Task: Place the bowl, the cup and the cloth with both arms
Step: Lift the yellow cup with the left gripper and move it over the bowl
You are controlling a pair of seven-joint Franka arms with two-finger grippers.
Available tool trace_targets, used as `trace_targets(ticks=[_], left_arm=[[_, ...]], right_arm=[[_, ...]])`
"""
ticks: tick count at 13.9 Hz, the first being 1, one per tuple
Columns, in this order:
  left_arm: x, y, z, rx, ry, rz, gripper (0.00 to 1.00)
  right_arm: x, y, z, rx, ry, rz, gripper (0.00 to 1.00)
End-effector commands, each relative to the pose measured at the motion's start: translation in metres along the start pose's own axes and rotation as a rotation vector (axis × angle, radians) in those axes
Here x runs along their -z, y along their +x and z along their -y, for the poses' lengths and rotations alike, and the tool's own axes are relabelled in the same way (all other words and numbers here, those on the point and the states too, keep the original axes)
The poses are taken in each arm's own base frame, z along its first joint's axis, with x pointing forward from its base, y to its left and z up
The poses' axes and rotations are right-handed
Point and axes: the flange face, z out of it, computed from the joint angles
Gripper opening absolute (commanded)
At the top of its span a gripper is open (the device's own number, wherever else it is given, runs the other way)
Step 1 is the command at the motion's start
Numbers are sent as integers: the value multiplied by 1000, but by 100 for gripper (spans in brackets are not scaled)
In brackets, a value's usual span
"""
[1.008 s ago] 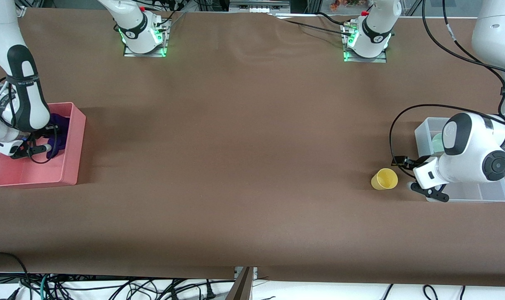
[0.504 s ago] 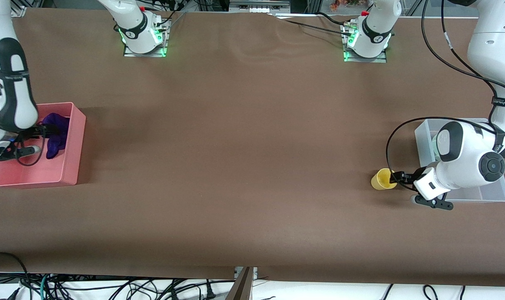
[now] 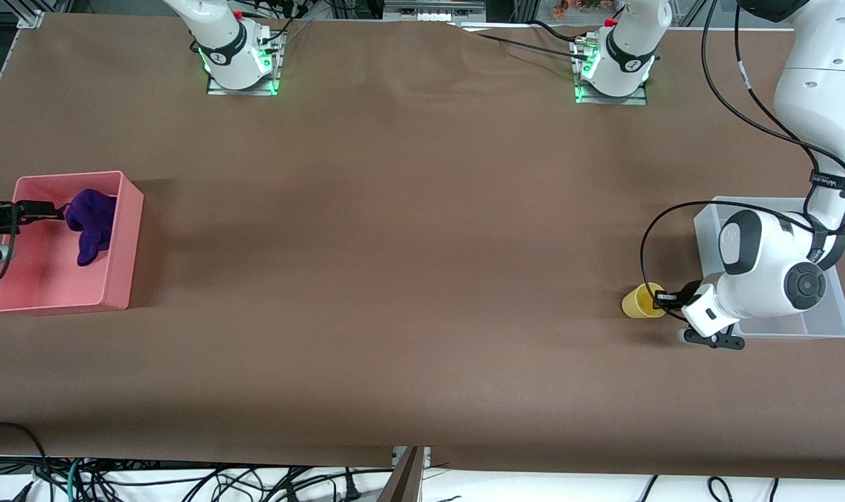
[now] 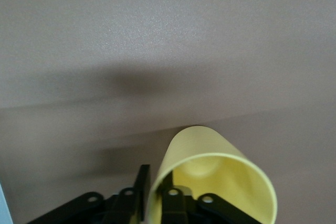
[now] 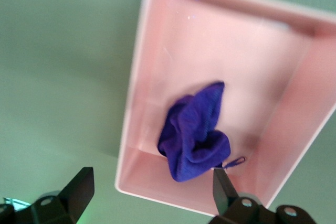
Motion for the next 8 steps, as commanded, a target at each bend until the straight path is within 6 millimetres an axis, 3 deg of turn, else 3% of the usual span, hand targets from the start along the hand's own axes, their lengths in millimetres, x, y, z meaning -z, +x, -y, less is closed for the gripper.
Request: trace_targets(ticks=[1,3,5,8], left_arm=[[12,2,-5,11,9,-11,0],[28,-2,-9,8,9,24,0],[60,-9,-10,-2,29,55,0],[105,-30,-5,-65,66,122,0]], right_arm=[[38,6,39,-10,4,-45,100],[61,12,76,-74,9,-56,100],[84,15,113,-142,18,-83,100],[121,13,162,-99,6,-141,100]])
